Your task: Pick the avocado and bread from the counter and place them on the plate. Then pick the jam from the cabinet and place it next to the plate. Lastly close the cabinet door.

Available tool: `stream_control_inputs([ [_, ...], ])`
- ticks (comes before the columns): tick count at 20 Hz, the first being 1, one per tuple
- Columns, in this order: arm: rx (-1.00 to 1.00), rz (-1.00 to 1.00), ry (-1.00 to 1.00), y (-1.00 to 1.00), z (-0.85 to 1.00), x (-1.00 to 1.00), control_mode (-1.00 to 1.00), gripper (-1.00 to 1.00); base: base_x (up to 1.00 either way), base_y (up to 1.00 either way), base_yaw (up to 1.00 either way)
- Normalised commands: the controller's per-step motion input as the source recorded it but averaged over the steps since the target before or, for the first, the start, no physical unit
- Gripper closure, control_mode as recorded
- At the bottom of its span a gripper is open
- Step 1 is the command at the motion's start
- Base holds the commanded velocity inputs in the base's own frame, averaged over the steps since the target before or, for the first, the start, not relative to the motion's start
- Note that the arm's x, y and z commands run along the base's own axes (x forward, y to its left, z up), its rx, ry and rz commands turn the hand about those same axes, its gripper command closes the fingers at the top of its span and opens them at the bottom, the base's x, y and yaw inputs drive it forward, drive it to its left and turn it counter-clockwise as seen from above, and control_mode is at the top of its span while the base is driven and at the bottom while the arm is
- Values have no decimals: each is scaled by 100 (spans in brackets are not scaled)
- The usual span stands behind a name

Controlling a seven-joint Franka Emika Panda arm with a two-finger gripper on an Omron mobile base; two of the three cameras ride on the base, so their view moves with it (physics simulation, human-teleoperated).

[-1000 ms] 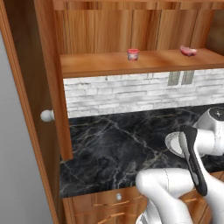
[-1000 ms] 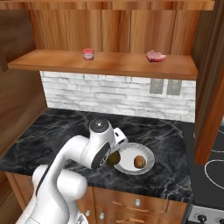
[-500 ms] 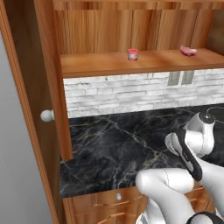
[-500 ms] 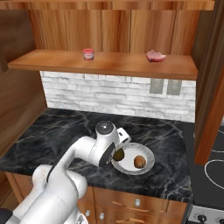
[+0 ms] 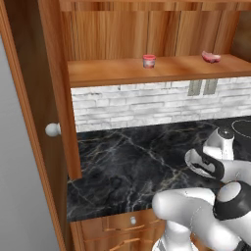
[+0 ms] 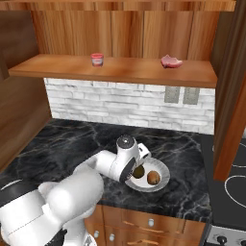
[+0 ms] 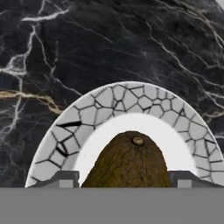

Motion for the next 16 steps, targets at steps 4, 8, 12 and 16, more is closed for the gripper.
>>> stream_control_inputs([
  [4, 0, 2, 5, -39, -17, 40, -100, 100, 0, 0, 0],
  [8, 0, 2, 3, -8, -18, 34, -100, 100, 0, 0, 0],
  [12, 0, 3, 2, 0, -21, 19, -100, -100, 0, 0, 0],
  [16, 0, 3, 0, 0, -18, 0, -100, -100, 0, 0, 0],
])
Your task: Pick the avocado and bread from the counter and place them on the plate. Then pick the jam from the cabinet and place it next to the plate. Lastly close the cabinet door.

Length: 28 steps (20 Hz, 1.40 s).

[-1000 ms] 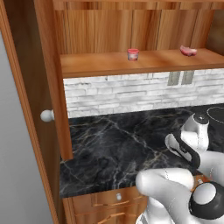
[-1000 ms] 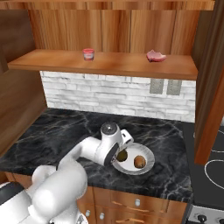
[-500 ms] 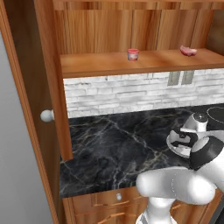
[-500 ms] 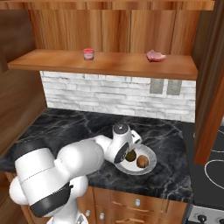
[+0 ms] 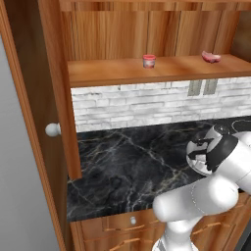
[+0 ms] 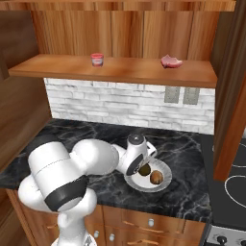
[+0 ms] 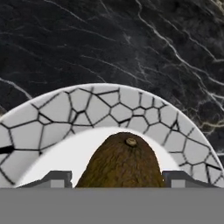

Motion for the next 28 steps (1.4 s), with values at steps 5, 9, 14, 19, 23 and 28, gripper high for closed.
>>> stream_control_inputs([
  [5, 0, 2, 0, -5, 5, -12, -100, -100, 0, 0, 0],
  [9, 0, 1, 0, 0, 13, -2, -100, -100, 0, 0, 0],
  [14, 1, 0, 0, 0, 32, 0, -100, -100, 0, 0, 0],
  [19, 6, 0, 0, 1, 48, -5, -100, -100, 0, 0, 0],
  [23, 8, -7, 0, 7, 52, -22, -100, -100, 0, 0, 0],
  [28, 14, -16, 0, 20, 49, -9, -100, -100, 0, 0, 0],
])
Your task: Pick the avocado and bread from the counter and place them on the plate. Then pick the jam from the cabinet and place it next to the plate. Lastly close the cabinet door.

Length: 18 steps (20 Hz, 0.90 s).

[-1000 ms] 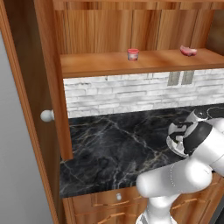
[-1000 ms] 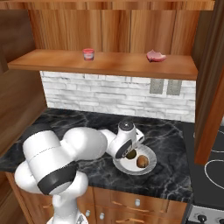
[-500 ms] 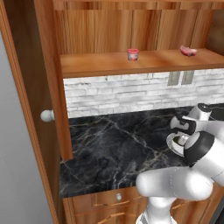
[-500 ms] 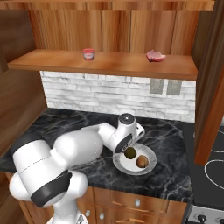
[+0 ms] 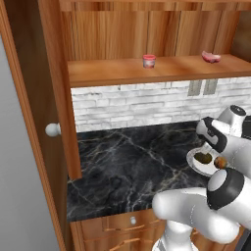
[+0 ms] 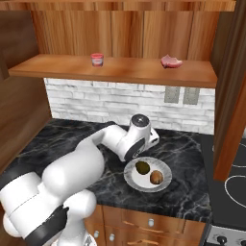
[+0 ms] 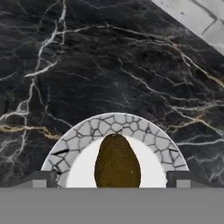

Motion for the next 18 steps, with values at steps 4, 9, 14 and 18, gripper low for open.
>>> stream_control_inputs([
  [4, 10, -20, 0, 38, 44, -16, -100, -100, 0, 0, 0],
  [9, 15, -17, 0, 37, 35, -27, -100, -100, 0, 0, 0],
  [14, 21, -15, -4, 31, 34, -35, -100, -100, 0, 0, 0],
  [18, 11, -11, -5, 47, 24, -16, -100, -100, 0, 0, 0],
])
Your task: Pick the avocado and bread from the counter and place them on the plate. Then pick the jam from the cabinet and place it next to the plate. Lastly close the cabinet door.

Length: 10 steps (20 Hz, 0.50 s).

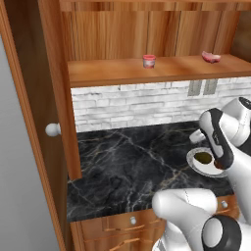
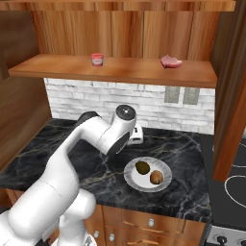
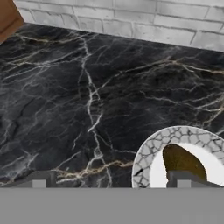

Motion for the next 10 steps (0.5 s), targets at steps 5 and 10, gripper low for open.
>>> stream_control_inputs([
  [5, 0, -7, -2, 66, 19, -3, -100, -100, 0, 0, 0],
  [10, -2, -4, -1, 59, 27, -1, -100, -100, 0, 0, 0],
])
